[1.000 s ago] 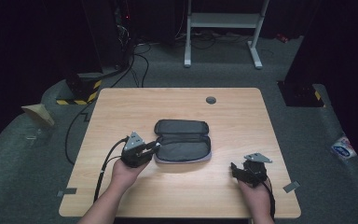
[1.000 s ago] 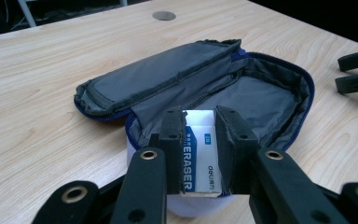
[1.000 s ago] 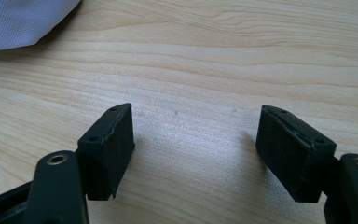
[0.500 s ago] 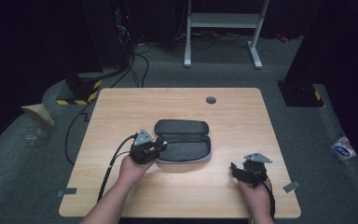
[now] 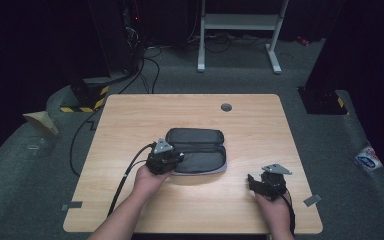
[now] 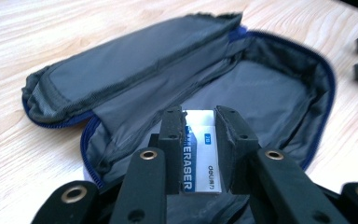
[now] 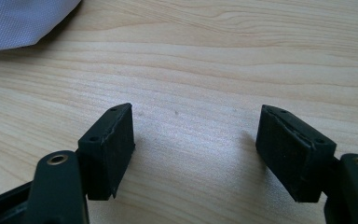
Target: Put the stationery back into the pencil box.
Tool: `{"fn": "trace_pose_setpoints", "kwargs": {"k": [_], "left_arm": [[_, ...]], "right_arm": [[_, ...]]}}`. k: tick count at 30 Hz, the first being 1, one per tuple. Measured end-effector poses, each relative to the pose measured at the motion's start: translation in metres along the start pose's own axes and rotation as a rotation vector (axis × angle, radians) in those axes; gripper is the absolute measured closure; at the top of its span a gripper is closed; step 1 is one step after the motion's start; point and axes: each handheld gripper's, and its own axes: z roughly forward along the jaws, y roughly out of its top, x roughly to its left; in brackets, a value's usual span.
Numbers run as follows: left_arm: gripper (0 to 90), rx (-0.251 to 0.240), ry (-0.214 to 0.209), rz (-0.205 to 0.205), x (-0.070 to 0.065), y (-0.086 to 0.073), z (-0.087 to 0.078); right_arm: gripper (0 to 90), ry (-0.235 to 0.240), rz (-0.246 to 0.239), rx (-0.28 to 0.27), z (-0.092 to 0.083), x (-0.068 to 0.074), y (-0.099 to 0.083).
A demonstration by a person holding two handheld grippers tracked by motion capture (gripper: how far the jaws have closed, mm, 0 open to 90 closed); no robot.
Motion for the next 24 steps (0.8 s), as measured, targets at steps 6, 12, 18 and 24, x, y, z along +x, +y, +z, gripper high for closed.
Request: {"fn": "trace_pose_setpoints", "kwargs": {"k": [6, 12, 18, 24], "left_arm": [[72.6, 0.018, 0.017, 0.019, -0.001, -0.004, 0.002], [72.5, 0.033, 0.027, 0.038, -0.005, -0.010, 0.005], [72.2, 0.040, 0.039, 0.044, -0.007, -0.013, 0.007], [72.1, 0.049, 0.042, 0.049, -0.008, -0.016, 0.008]], "right_arm": [[27.4, 0.002, 0.000, 0.001, 0.000, 0.000, 0.000], [27.4, 0.002, 0.000, 0.001, 0.000, 0.000, 0.000], [27.4, 0.002, 0.000, 0.001, 0.000, 0.000, 0.000], [27.4, 0.002, -0.001, 0.001, 0.000, 0.000, 0.000]]}}
